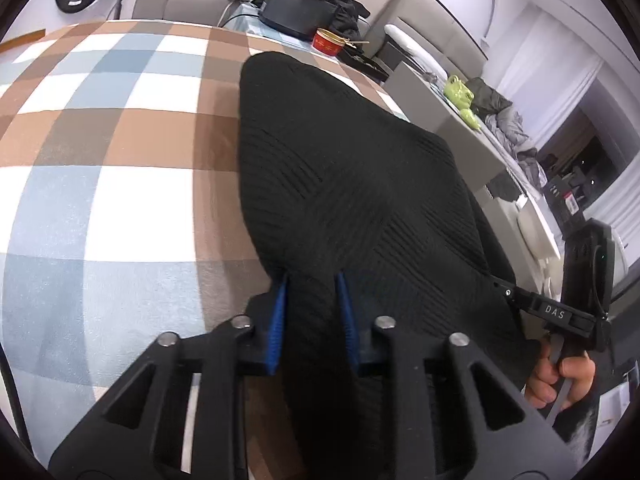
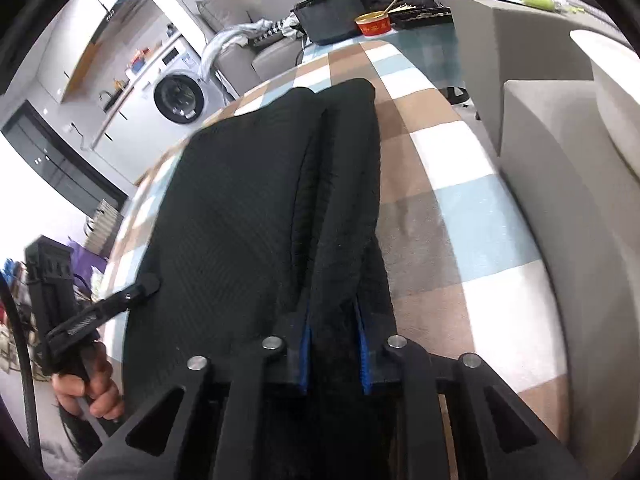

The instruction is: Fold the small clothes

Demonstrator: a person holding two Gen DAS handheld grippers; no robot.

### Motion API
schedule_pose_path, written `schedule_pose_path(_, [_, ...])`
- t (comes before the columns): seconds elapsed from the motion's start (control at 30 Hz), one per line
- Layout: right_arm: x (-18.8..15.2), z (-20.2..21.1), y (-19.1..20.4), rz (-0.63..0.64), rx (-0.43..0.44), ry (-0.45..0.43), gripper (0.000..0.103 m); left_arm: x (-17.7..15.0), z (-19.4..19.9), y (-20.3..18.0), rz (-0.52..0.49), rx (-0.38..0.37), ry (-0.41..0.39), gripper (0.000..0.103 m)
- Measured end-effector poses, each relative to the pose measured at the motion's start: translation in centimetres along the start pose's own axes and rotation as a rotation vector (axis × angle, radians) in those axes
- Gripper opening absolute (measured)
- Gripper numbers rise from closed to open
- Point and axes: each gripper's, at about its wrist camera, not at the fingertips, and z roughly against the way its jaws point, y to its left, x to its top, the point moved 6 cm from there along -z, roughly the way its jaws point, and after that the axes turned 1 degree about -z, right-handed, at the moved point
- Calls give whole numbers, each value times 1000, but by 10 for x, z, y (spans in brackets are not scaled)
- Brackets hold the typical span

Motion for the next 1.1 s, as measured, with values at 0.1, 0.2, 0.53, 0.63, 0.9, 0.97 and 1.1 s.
schedule_pose_path(0.1, [-1,-2,6,11,2,5,17,2,3,5,11,3,-13,13])
schedule_pose_path(0.2, [1,-11,20,37,9,15,17,4,13,13,0,48,-43,12])
schedule_pose_path(0.53, [11,-69,107,139,101,73,17,14,64,98,74,206,-105,13])
schedule_pose_path(0.63, [13,-79,119,139,136,110,20,18,71,121,115,216,-109,16])
schedule_pose_path(0.9, [-13,-35,86,122,113,115,20,17,97,127,99,273,-151,19])
schedule_pose_path(0.97, [-24,-25,87,109,148,115,20,15,102,116,78,261,-157,26])
schedule_pose_path(1.1, [-30,-12,104,100,252,97,20,13,104,87,28,221,-150,44])
